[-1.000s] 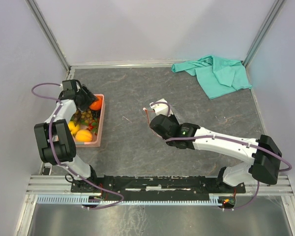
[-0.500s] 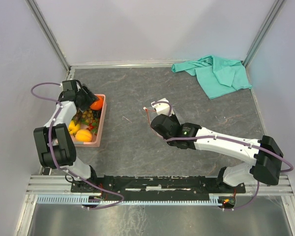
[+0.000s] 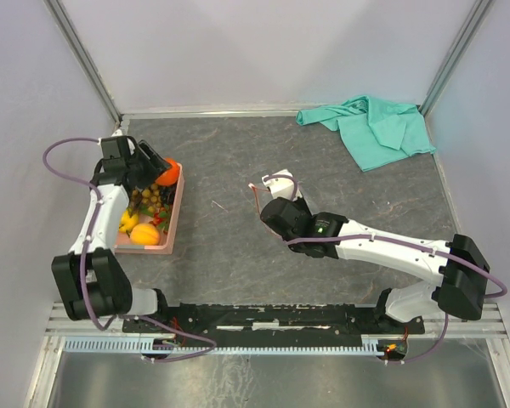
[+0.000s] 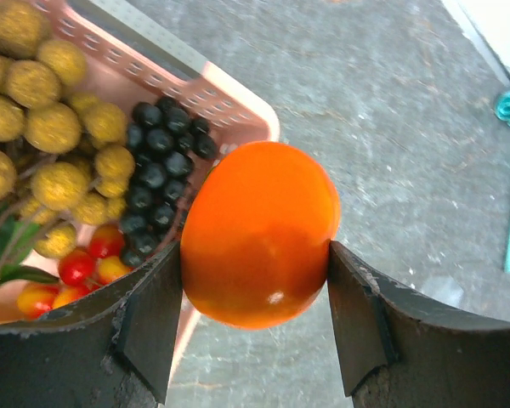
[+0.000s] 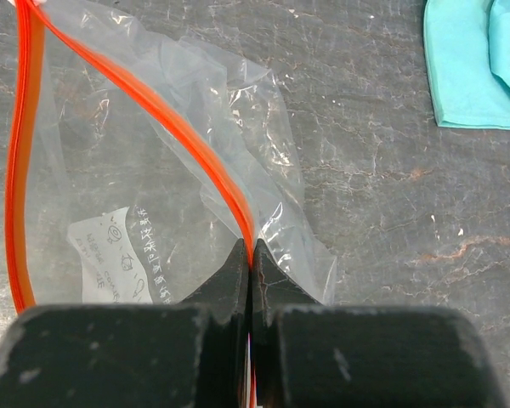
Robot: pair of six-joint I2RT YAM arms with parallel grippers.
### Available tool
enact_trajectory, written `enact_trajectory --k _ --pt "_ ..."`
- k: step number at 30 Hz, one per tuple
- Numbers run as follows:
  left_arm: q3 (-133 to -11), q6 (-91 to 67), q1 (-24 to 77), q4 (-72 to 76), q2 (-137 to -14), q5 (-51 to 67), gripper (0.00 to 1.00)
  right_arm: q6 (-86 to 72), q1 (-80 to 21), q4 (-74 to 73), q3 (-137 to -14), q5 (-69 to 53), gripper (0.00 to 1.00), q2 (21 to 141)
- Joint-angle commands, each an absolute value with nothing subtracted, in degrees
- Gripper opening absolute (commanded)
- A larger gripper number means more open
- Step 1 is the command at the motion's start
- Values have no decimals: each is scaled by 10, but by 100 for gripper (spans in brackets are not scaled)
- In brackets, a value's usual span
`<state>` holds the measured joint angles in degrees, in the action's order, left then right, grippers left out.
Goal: Place the food in the zip-top bag and seal the zipper
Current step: Pick up the fake fruit from the bin.
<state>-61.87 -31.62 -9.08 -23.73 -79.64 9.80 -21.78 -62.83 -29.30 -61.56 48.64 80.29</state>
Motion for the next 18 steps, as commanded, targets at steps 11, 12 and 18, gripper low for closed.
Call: enact_trajectory --k 11,12,18 --pt "-578 -415 118 -250 -638 136 6 -242 -626 -231 -632 529 2 789" --pt "-575 -427 132 -246 -635 137 6 -245 -626 -228 -631 529 2 790" --pt "-552 -496 208 -200 -619 140 5 -255 -626 -211 -630 523 2 800"
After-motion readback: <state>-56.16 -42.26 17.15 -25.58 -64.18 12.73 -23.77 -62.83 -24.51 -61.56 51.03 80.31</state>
